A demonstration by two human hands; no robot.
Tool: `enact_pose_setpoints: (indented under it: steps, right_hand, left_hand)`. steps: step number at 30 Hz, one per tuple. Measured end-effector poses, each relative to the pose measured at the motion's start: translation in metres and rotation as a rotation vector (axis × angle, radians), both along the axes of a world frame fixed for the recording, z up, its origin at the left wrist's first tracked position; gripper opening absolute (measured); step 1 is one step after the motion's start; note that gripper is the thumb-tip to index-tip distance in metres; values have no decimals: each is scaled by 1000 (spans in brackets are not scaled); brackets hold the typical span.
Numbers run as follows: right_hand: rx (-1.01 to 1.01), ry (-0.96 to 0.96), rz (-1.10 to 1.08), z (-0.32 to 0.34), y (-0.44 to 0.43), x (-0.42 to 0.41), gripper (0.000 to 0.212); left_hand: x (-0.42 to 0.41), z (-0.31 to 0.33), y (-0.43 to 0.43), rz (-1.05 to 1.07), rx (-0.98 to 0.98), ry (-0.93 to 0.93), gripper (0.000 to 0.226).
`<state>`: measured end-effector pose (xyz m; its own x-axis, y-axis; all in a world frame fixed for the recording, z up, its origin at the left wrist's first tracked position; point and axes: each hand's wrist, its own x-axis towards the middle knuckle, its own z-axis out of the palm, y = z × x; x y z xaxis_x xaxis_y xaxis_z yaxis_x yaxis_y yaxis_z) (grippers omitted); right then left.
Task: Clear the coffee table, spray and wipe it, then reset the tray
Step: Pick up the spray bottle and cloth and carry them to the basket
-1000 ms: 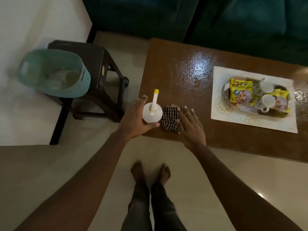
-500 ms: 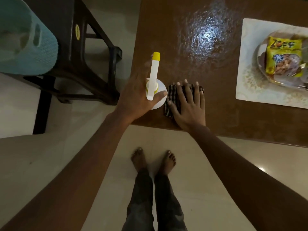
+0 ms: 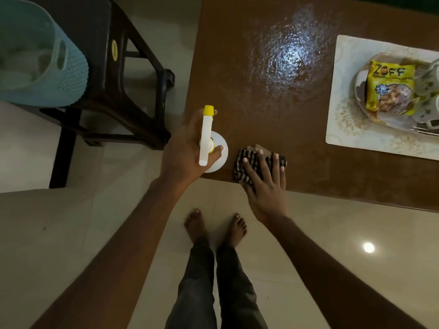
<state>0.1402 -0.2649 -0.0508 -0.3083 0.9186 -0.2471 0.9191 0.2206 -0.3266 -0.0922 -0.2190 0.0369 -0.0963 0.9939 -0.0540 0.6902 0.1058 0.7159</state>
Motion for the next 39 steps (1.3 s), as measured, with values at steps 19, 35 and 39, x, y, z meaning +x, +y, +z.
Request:
enact_pose_setpoints:
  steps: [19,35,39]
  right_hand:
    - [-773,1265,-965,202,36,-63,31]
    - [65,725,-63,330,30,-181,70]
    - [94,683,-23,334,22,-232,72]
  left_hand:
    - [-9,158,-62,275,14,18,73]
    - [-137,275,-91,329,68,87,69]
    - [-189,280,-100,268,92,110,67]
